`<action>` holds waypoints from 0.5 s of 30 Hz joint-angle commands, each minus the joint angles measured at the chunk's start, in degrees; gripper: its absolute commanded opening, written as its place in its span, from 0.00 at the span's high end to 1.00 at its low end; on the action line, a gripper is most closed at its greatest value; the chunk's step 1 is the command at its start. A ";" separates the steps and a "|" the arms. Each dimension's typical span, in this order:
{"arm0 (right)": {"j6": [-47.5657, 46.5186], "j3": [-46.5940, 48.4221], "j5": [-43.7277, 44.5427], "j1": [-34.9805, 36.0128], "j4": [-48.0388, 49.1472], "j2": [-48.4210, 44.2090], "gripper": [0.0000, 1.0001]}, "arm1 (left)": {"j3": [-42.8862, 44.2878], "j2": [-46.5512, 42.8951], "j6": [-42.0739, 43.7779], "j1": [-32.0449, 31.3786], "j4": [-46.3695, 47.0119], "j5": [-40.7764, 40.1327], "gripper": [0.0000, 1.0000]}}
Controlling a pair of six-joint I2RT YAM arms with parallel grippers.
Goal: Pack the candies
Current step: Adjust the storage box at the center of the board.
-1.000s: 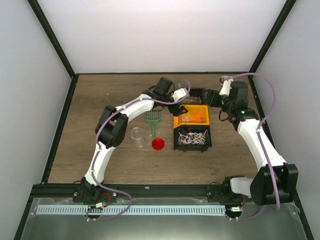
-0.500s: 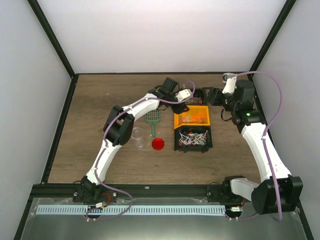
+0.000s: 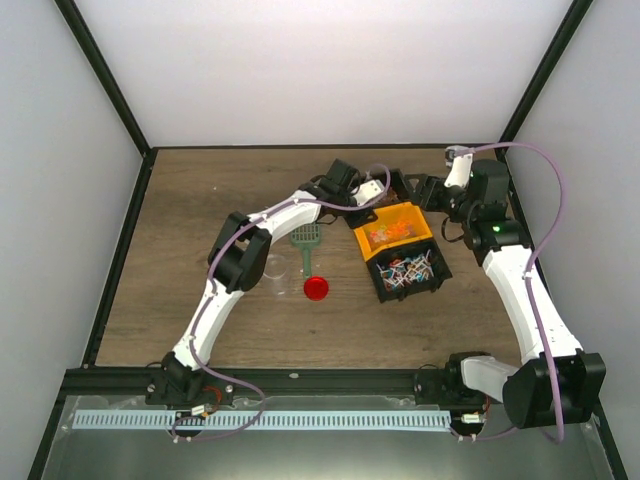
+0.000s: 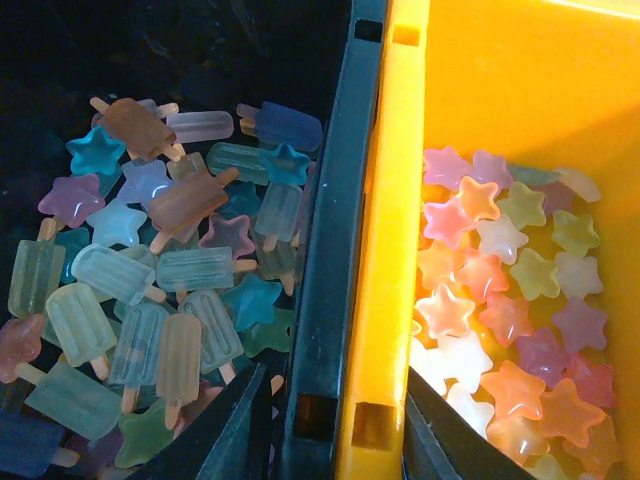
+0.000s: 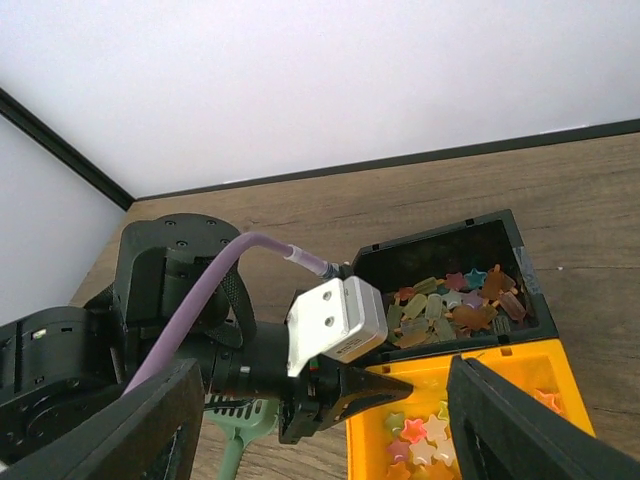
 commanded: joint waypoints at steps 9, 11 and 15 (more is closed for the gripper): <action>2.55 -3.16 -3.73 0.06 4.55 1.57 0.32 | -8.02 -6.29 -15.78 1.46 9.97 -20.44 0.79; 2.92 -3.69 -4.31 0.09 5.08 1.96 0.32 | -9.85 -7.32 -18.08 2.02 11.08 -21.92 0.80; 3.45 -5.00 -4.55 0.15 6.07 2.27 0.31 | -13.46 -10.09 -20.86 2.25 12.10 -26.72 0.80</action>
